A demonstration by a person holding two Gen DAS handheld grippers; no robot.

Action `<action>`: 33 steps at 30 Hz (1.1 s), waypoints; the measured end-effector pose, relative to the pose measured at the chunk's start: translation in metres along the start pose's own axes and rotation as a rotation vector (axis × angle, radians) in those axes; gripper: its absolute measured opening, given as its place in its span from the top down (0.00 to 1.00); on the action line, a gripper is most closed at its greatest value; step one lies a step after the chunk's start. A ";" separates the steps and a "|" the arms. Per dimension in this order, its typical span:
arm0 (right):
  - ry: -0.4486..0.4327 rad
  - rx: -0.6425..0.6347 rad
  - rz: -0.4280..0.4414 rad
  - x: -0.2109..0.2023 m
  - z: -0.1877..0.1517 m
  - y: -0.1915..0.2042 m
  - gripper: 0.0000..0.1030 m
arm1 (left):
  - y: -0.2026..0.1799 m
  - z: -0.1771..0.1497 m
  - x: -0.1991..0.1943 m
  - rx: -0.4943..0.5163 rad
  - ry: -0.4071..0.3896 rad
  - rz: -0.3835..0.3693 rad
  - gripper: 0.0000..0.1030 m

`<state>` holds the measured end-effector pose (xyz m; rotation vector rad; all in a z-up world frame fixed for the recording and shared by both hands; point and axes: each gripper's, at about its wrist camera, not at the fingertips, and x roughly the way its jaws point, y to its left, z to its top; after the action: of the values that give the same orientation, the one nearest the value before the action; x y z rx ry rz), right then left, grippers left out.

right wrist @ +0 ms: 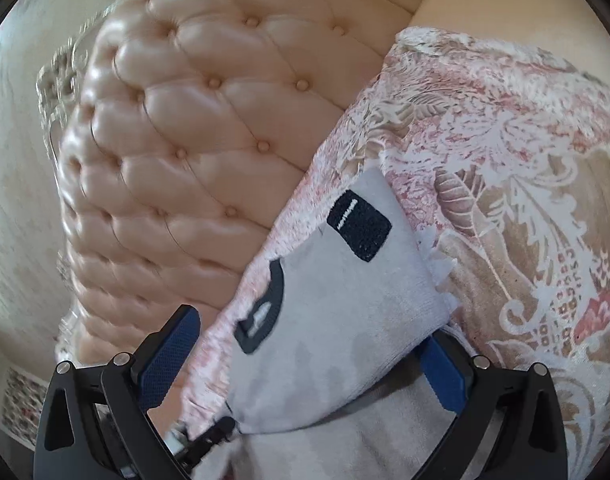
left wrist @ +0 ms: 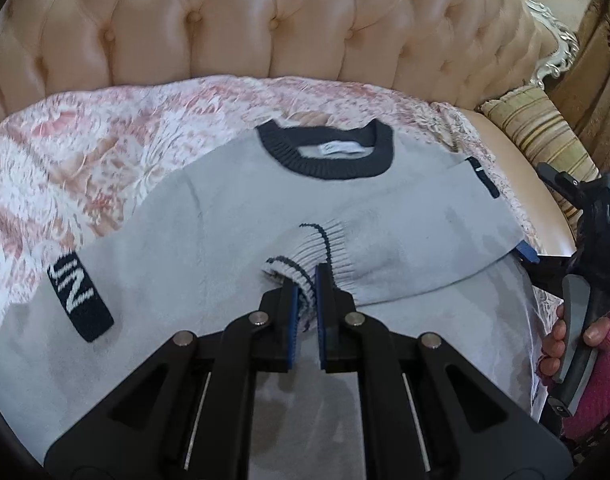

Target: Fold clothes

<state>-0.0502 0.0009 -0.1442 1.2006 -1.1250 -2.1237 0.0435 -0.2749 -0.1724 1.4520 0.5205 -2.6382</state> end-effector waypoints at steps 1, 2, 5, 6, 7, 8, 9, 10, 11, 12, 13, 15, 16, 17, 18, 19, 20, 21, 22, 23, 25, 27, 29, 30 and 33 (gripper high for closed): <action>-0.006 0.021 0.011 -0.001 0.001 -0.002 0.00 | -0.002 0.001 0.002 0.004 0.007 0.010 0.91; -0.001 0.028 0.009 -0.001 0.003 -0.002 0.00 | -0.003 0.002 0.008 0.004 0.031 0.028 0.90; 0.022 0.028 -0.005 0.002 0.006 0.002 0.00 | 0.001 0.001 0.018 -0.028 0.064 0.037 0.87; 0.029 0.029 -0.007 0.002 0.007 0.003 0.00 | 0.003 0.001 0.018 -0.043 0.067 0.032 0.87; 0.038 0.033 -0.003 0.002 0.007 0.002 0.00 | 0.004 0.001 0.018 -0.054 0.069 0.028 0.87; 0.047 0.035 -0.003 0.001 0.008 0.002 0.00 | 0.005 0.001 0.018 -0.059 0.071 0.028 0.83; 0.055 0.037 -0.004 0.000 0.008 0.002 0.00 | 0.006 0.001 0.019 -0.061 0.073 0.033 0.80; 0.065 0.042 -0.007 -0.001 0.008 0.002 0.00 | 0.007 0.000 0.019 -0.063 0.074 0.039 0.73; 0.079 0.042 -0.015 -0.003 0.008 0.003 0.00 | 0.009 0.000 0.019 -0.070 0.073 0.040 0.69; 0.092 0.042 -0.022 -0.005 0.008 0.004 0.00 | 0.012 0.000 0.019 -0.081 0.073 0.036 0.67; 0.113 0.029 -0.030 -0.009 0.005 0.007 0.00 | 0.014 0.000 0.019 -0.093 0.072 0.029 0.65; 0.154 0.002 -0.046 -0.019 -0.001 0.012 0.00 | 0.016 -0.002 0.018 -0.103 0.067 0.023 0.59; 0.160 -0.028 -0.076 -0.029 -0.006 0.016 0.00 | 0.017 -0.002 0.016 -0.105 0.062 0.025 0.53; 0.149 -0.077 -0.113 -0.039 -0.010 0.022 0.00 | 0.016 -0.002 0.014 -0.109 0.057 0.029 0.49; 0.122 -0.171 -0.157 -0.050 -0.015 0.034 0.00 | 0.016 -0.002 0.010 -0.113 0.042 0.042 0.46; 0.104 -0.246 -0.188 -0.055 -0.018 0.044 0.00 | 0.016 -0.003 0.004 -0.116 0.017 0.064 0.43; 0.088 -0.341 -0.229 -0.058 -0.021 0.056 0.00 | 0.016 -0.004 -0.005 -0.123 -0.011 0.097 0.41; 0.083 -0.439 -0.269 -0.056 -0.025 0.070 0.00 | 0.017 -0.006 -0.014 -0.133 -0.041 0.136 0.41; 0.092 -0.558 -0.316 -0.049 -0.030 0.085 0.00 | 0.019 -0.008 -0.022 -0.144 -0.068 0.166 0.39; 0.104 -0.650 -0.360 -0.041 -0.035 0.094 0.00 | 0.021 -0.009 -0.030 -0.157 -0.093 0.183 0.36; 0.133 -0.848 -0.457 -0.015 -0.048 0.110 0.00 | 0.022 -0.006 -0.041 -0.166 -0.122 0.177 0.32; 0.171 -1.013 -0.549 0.013 -0.062 0.118 0.00 | 0.021 0.001 -0.046 -0.155 -0.121 0.121 0.28; 0.207 -1.114 -0.603 0.036 -0.074 0.116 0.00 | 0.013 0.011 -0.045 -0.114 -0.113 0.062 0.21; 0.225 -1.131 -0.616 0.042 -0.078 0.113 0.00 | 0.008 0.015 -0.041 -0.090 -0.104 0.045 0.20; 0.278 -1.181 -0.657 0.059 -0.088 0.102 0.00 | -0.011 0.025 -0.022 -0.021 -0.070 0.026 0.18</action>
<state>-0.0062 -0.1361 -0.1144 1.1976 0.7308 -2.2798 0.0332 -0.2750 -0.1393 1.3452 0.5173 -2.6448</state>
